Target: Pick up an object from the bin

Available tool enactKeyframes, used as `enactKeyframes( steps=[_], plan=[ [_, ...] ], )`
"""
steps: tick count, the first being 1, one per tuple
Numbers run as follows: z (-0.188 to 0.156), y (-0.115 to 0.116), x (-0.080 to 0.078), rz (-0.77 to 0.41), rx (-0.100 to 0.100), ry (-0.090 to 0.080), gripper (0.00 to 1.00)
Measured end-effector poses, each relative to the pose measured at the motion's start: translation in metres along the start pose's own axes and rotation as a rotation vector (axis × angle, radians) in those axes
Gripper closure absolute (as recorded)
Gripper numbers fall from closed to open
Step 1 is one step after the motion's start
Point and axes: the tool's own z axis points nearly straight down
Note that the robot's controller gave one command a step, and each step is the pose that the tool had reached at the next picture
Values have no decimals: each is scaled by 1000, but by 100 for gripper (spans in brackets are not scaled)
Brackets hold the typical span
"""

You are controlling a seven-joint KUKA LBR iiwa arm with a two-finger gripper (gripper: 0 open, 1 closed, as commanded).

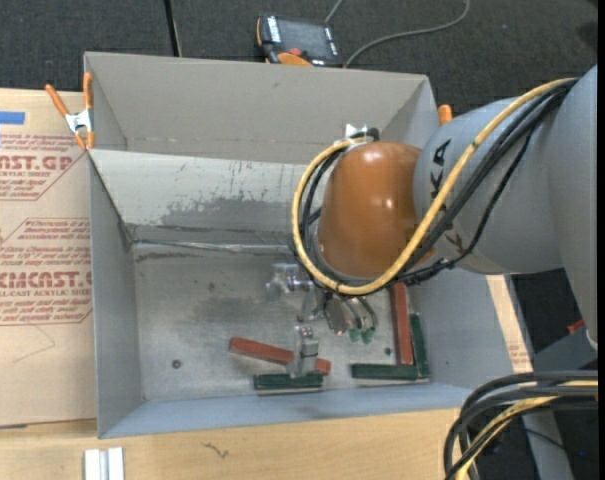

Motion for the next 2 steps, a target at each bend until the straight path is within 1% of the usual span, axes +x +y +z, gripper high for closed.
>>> enactKeyframes(
  steps=[1,2],
  plan=[
    [95,-7,6,100,0,8,0],
    [89,-7,3,99,0,2,100]
  ],
)
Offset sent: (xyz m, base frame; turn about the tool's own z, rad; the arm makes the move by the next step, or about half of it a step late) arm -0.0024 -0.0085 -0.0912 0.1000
